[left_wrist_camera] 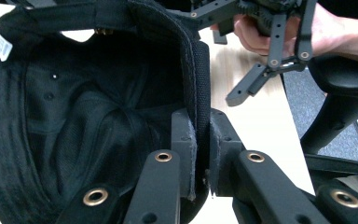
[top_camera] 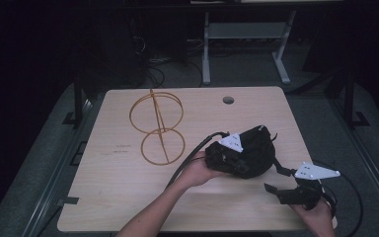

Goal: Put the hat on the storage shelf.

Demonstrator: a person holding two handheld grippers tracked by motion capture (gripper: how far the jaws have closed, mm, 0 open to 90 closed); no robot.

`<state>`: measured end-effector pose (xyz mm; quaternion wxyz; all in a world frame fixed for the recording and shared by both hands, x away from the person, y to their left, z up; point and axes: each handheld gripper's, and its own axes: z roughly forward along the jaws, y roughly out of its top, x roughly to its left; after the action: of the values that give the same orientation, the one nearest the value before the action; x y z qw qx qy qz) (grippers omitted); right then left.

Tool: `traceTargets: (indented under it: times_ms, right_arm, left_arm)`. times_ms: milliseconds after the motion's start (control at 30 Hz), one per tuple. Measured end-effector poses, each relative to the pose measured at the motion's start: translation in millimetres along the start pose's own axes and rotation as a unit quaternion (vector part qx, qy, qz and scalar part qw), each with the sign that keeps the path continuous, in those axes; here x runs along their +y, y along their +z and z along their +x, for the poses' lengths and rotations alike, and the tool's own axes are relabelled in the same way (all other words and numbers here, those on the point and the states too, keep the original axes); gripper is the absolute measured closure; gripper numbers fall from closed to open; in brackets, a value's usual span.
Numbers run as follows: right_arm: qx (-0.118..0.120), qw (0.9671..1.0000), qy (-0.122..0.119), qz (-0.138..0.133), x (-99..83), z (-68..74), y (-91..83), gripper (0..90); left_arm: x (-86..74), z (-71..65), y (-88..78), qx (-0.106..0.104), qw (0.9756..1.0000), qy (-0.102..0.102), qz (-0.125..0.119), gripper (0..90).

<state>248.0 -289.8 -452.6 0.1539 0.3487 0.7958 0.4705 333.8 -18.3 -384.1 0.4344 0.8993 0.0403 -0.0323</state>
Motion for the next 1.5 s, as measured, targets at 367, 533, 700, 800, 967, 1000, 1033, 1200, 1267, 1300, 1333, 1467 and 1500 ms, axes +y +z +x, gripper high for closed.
traceTargets:
  times_ms: [367,533,700,800,967,1000,1033,1200,1267,1300,1333,1467,1500]
  right_arm:
    - [-0.01,0.9998,-0.014,-0.008,9.4,-2.3,3.9,21.4]
    - [-0.011,0.9998,-0.017,-0.005,12.6,-5.6,7.7,27.6]
    - [-0.002,0.9997,-0.025,-0.004,12.8,-6.3,9.2,43.1]
    - [0.0,0.9997,-0.026,-0.005,12.5,-7.5,10.1,52.5]
    - [-0.004,0.9995,-0.032,-0.004,12.5,-7.8,11.2,69.9]
    - [-0.002,0.9994,-0.034,-0.006,12.5,-8.0,11.6,73.3]
    - [0.0,0.9994,-0.035,-0.006,12.5,-7.9,12.2,76.5]
    - [0.005,0.9993,-0.036,-0.003,12.3,-7.1,12.9,85.3]
    - [0.009,0.9994,-0.034,-0.002,12.2,-7.6,12.8,86.3]
    - [0.008,0.9994,-0.034,-0.002,12.1,-7.7,12.7,86.5]
    - [0.007,0.9994,-0.034,-0.002,11.8,-8.0,12.3,86.7]
    - [0.006,0.9996,-0.029,-0.004,11.4,-9.3,9.8,87.1]
    - [0.008,0.9996,-0.026,-0.006,11.4,-9.8,9.3,87.2]
  left_arm:
    - [5.5,-5.2,7.7,-0.011,0.9996,0.021,0.017,82.5]
    - [10.3,-7.6,10.8,-0.012,0.9992,0.032,0.023,82.4]
    - [12.5,-8.3,13.9,-0.018,0.9989,0.036,0.026,82.2]
    - [13.5,-8.8,16.3,-0.018,0.9988,0.036,0.026,82.1]
    - [14.0,-8.4,17.5,-0.019,0.9987,0.037,0.028,82.1]
    - [13.9,-8.4,17.4,-0.018,0.9987,0.037,0.029,82.1]
    - [13.9,-8.2,17.3,-0.016,0.9987,0.037,0.03,82.1]
    - [12.7,-7.2,15.3,-0.012,0.9989,0.034,0.03,80.8]
    - [12.4,-7.8,13.5,-0.008,0.9991,0.032,0.026,77.7]
    - [12.1,-7.7,11.9,-0.005,0.9992,0.032,0.024,75.2]
    - [11.8,-7.9,10.2,-0.004,0.9993,0.03,0.024,72.5]
    - [8.2,-7.9,2.4,0.008,0.9995,0.025,0.02,64.3]
    - [6.9,-7.7,0.0,0.01,0.9995,0.023,0.02,62.7]
